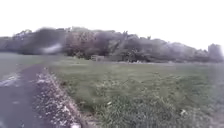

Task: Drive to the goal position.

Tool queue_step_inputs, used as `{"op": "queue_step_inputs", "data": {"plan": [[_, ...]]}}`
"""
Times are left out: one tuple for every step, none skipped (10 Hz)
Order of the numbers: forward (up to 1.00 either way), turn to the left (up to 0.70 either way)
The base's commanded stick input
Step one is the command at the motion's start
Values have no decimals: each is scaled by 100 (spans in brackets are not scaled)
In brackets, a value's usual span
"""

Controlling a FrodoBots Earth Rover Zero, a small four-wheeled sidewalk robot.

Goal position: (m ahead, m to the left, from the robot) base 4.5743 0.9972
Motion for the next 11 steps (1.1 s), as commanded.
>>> {"op": "queue_step_inputs", "data": {"plan": [[0,70],[0,70],[0,70],[0,70],[0,70],[0,49],[0,6],[0,0],[0,0],[0,0],[0,0]]}}
